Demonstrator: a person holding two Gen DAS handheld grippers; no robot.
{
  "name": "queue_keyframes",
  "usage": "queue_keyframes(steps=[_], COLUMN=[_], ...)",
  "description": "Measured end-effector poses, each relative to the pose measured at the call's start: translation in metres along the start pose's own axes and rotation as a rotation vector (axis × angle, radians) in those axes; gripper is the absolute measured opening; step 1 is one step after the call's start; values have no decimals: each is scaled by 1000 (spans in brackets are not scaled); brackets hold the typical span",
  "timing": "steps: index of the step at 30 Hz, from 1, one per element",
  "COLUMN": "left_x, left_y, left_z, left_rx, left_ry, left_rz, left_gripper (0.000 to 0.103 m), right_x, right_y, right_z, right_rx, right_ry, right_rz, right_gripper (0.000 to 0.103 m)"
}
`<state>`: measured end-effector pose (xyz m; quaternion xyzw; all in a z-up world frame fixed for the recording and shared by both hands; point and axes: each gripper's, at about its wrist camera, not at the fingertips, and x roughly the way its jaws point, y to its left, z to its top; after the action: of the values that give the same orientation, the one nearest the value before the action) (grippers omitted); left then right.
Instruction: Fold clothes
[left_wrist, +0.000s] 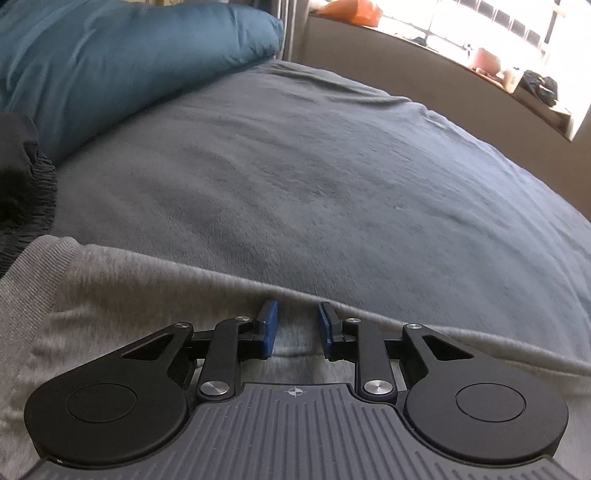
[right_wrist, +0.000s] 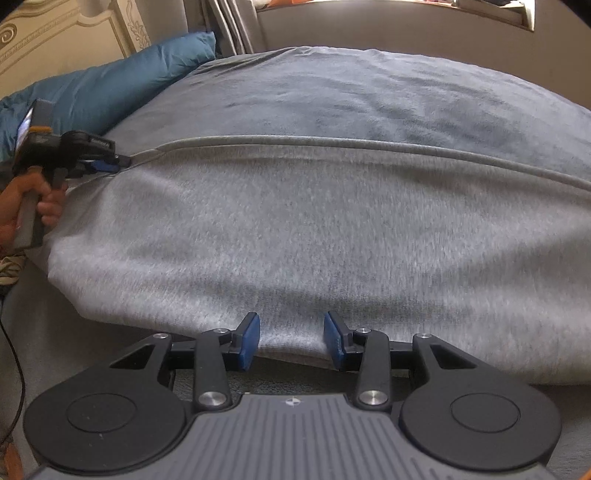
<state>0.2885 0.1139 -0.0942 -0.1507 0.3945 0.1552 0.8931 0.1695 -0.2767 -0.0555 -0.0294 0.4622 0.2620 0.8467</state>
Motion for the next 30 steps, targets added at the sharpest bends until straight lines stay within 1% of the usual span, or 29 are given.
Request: queue_keyframes(steps=[2, 4, 5, 6, 8, 11, 13, 15, 16, 18, 19, 21, 24, 26, 27, 29, 30], left_x=[-1, -6, -11, -17, -30, -56, -77, -102, -114, -135, -141, -149, -147, -143, -142, -140, -139], left_y=[-3, -2, -1, 1, 5, 4, -6, -22, -31, -49, -58, -75, -95, -106, -110, -113, -113], left_z=[-1, 0, 0, 1, 4, 6, 3, -8, -15, -36, -47, -72, -103, -121, -129, -139, -141], left_rx=[26, 28, 20, 5, -25, -34, 1, 56, 88, 156, 180, 226, 294, 348, 375, 418, 422], left_ry=[-13, -38, -54, -75, -118, -162, -169, -156, -148, -121, -100, -46, 7, 42, 56, 74, 84], left_rz=[13, 20, 22, 23, 28, 29, -5, -56, -86, -154, -185, -246, -283, -282, -274, -249, -245], left_gripper=[25, 26, 26, 30, 32, 34, 35, 41, 43, 50, 50, 50, 50, 50, 50, 50, 50], right_x=[0, 0, 0, 0, 1, 0, -1, -5, -9, -20, -26, -35, -43, -43, -44, -48, -55], right_y=[0, 0, 0, 0, 0, -2, -4, -5, -6, -7, -9, -21, -56, -88, -100, -123, -132], right_z=[-1, -2, -2, -2, -1, -1, -1, -1, -1, 0, 1, 5, 10, 6, -2, -21, -33], right_rx=[-4, -7, -7, -8, -5, 8, 25, 57, 66, 76, 74, 76, 105, 129, 141, 167, 193], right_ry=[-3, -5, -5, -4, -4, -7, -13, -27, -44, -84, -108, -142, -173, -170, -160, -137, -143], right_rz=[-1, -2, -2, -1, 1, 9, 13, 19, 19, 18, 6, -43, -146, -257, -301, -380, -386], right_gripper=[41, 41, 41, 41, 41, 41, 42, 42, 42, 42, 42, 42, 42, 42, 42, 41, 41])
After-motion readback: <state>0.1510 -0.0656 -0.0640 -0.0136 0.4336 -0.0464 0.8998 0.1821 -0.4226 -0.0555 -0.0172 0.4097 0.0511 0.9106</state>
